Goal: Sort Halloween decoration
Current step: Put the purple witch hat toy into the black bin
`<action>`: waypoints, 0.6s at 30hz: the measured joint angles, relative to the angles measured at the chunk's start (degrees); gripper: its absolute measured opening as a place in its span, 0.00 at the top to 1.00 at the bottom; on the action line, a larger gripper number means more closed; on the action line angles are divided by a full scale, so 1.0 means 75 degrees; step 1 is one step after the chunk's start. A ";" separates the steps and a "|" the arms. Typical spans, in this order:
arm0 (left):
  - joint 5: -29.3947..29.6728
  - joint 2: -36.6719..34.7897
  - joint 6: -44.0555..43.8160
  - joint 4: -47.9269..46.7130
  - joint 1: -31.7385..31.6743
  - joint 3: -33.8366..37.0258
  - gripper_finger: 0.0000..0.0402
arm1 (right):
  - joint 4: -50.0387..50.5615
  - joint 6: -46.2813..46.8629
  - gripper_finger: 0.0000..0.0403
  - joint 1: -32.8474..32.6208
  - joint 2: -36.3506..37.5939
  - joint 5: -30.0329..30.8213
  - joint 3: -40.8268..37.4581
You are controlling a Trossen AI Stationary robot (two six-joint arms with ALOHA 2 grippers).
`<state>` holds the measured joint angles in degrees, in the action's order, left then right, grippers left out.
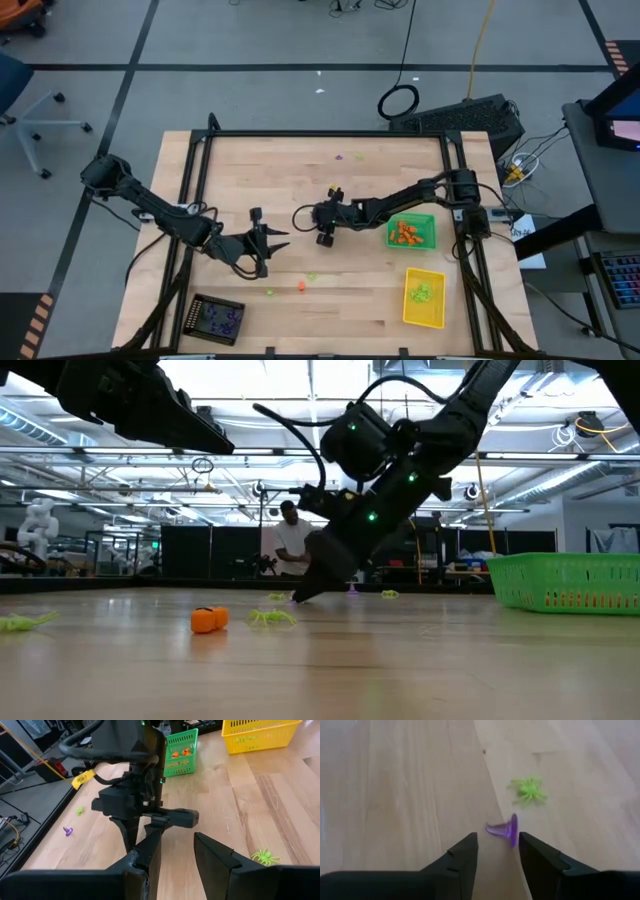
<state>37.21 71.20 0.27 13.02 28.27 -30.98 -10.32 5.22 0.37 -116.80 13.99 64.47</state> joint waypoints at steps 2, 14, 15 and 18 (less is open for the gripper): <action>0.0000 0.0000 0.0000 0.0002 -0.0002 0.0000 0.71 | -0.0238 -0.0117 0.66 0.0031 -0.0135 -0.0018 0.0003; 0.0003 0.0000 0.0006 0.0003 0.0000 0.0000 0.71 | -0.0452 -0.0414 0.83 0.0056 -0.0276 -0.0104 0.0011; 0.0000 0.0000 0.0006 0.0003 0.0000 0.0000 0.71 | -0.0447 -0.0411 0.86 0.0054 -0.0276 -0.0107 0.0011; 0.0002 0.0000 0.0006 -0.0001 -0.0001 0.0000 0.71 | -0.0439 -0.0409 0.93 0.0054 -0.0279 -0.0127 0.0011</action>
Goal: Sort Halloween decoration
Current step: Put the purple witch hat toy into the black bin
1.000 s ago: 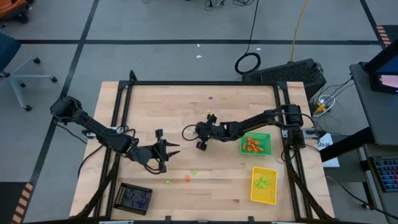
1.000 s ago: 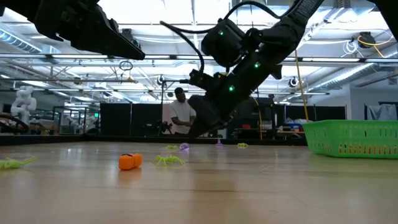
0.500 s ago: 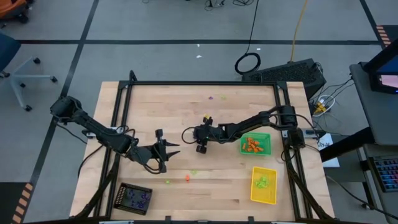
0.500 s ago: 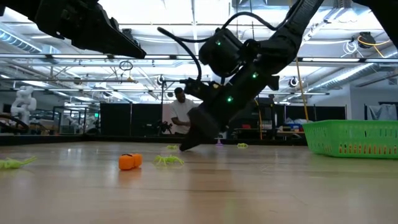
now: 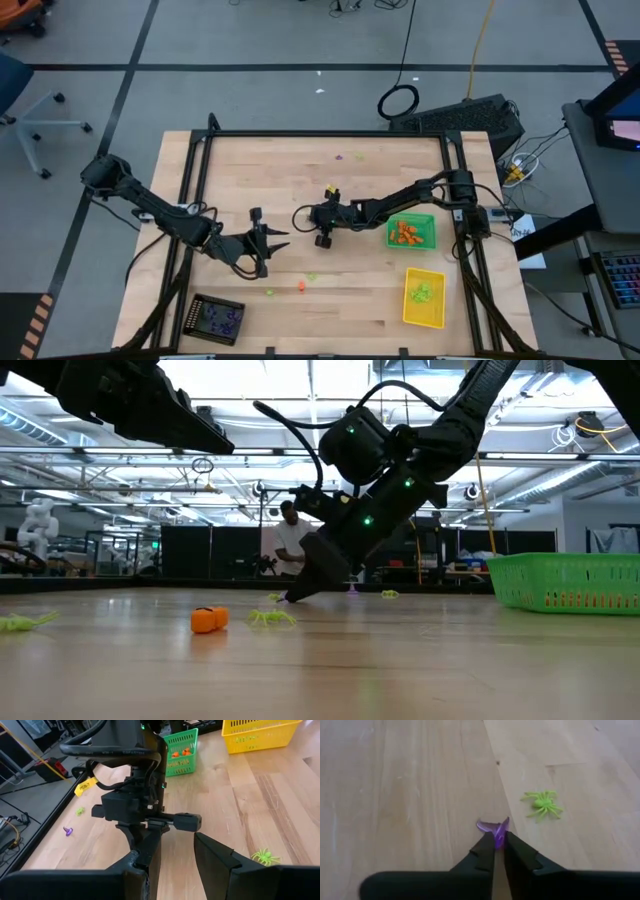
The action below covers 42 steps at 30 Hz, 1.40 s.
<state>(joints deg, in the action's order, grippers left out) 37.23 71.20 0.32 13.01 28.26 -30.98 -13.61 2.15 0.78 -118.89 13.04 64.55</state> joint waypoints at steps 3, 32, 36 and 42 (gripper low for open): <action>0.0001 0.0000 0.0003 0.0001 -0.0001 0.0000 0.71 | 0.0001 0.0000 0.99 0.0000 -0.0003 0.0000 0.0000; -0.0027 0.0000 -0.0003 -0.0002 0.0001 0.0000 0.71 | 0.0637 -0.0236 1.00 -0.1248 0.2065 -0.0947 -0.0372; -0.0086 0.0000 -0.0006 0.0010 0.0001 0.0000 0.71 | -0.0664 -0.0188 1.00 -0.1533 0.2734 -0.0956 -0.1469; -0.0107 0.0000 -0.0006 0.0115 0.0001 0.0000 0.71 | -0.4491 -0.0029 1.00 -0.1670 0.3118 -0.0959 -0.3398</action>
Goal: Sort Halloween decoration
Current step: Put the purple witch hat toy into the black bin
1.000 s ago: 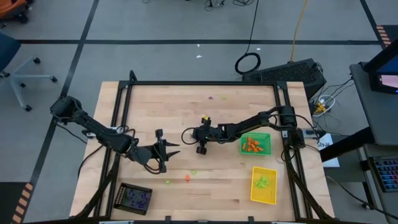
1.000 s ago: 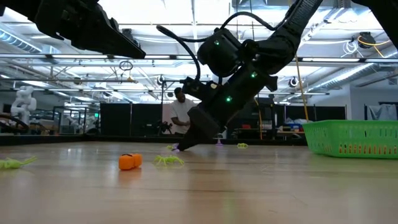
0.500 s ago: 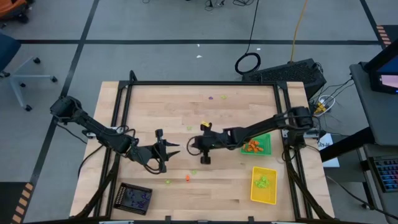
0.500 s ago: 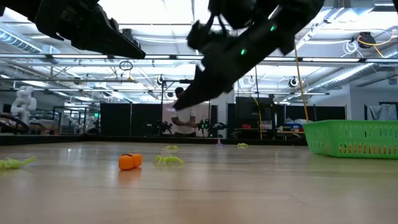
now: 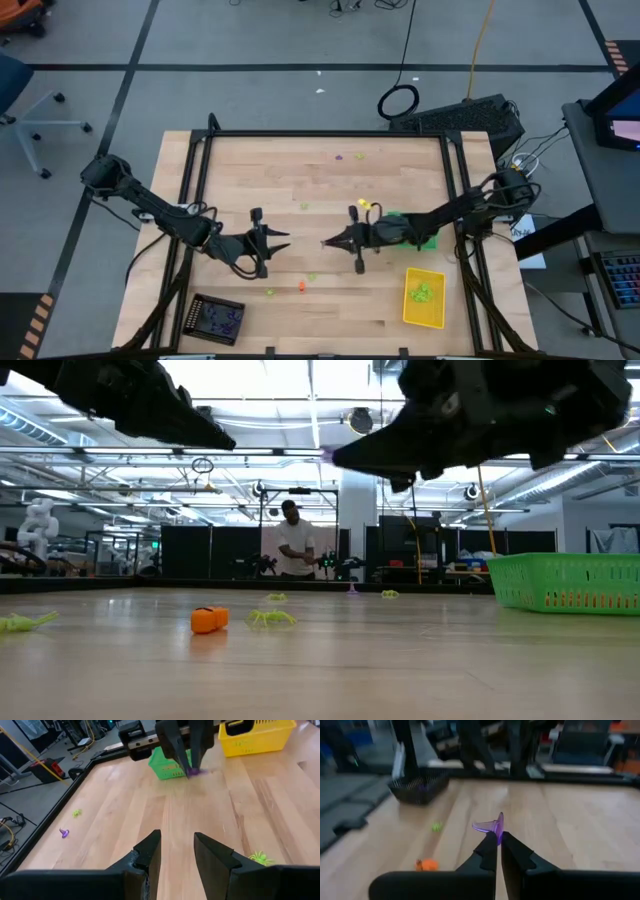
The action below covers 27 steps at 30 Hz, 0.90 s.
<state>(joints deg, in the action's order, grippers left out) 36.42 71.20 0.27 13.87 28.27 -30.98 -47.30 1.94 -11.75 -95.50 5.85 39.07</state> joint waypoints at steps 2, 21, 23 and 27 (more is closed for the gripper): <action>-0.0012 0.0000 0.0000 0.0166 0.0000 0.0001 0.71 | -0.0979 0.0103 1.00 0.0000 -0.0068 0.0006 -0.0370; -0.0318 0.0000 -0.0003 0.0522 0.0003 0.0000 0.71 | -0.2695 -0.0023 1.00 -0.0188 -0.0271 0.0020 -0.0626; -0.0331 0.0000 -0.0046 0.0519 0.0001 0.0000 0.71 | -0.2687 -0.0206 1.00 -0.0199 -0.0271 0.0026 -0.0626; -0.0443 0.0000 -0.0065 0.0516 0.0000 0.0000 0.71 | -0.2675 -0.0759 1.00 -0.0223 -0.0271 0.0012 -0.0626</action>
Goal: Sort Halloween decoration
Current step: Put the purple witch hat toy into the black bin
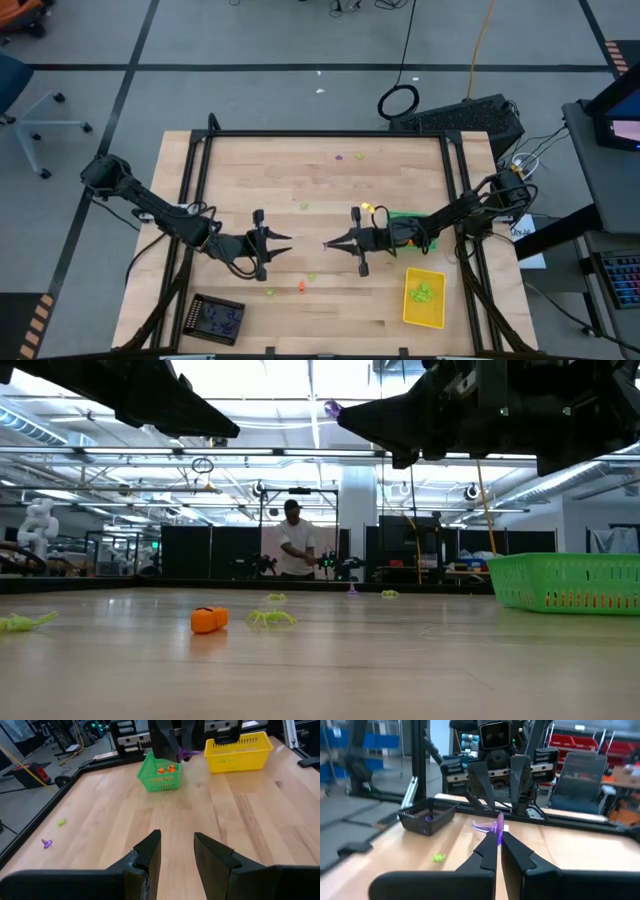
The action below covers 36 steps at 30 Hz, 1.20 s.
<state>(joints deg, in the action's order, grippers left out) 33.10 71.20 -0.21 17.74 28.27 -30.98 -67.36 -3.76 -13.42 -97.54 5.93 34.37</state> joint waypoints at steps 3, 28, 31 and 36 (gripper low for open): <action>-0.0002 0.0000 0.0000 -0.0003 0.0000 0.0000 0.71 | 0.0057 -0.0854 1.00 -0.0056 0.0000 0.0003 0.0000; 0.0000 0.0000 0.0009 0.0192 0.0000 0.0000 0.71 | 0.0098 -0.5040 1.00 -0.0077 0.0000 0.0463 0.0000; 0.0000 0.0000 0.0006 0.0192 0.0000 0.0000 0.71 | 0.0098 -0.5019 1.00 -0.0077 0.0000 0.0463 0.0000; 0.0000 0.0000 0.0006 0.0189 0.0000 0.0000 0.71 | 0.0098 -0.4882 1.00 -0.0077 0.0000 0.0463 0.0003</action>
<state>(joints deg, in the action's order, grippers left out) 33.10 71.20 -0.16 19.16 28.27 -30.98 -66.63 -40.37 -14.00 -97.54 9.41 34.39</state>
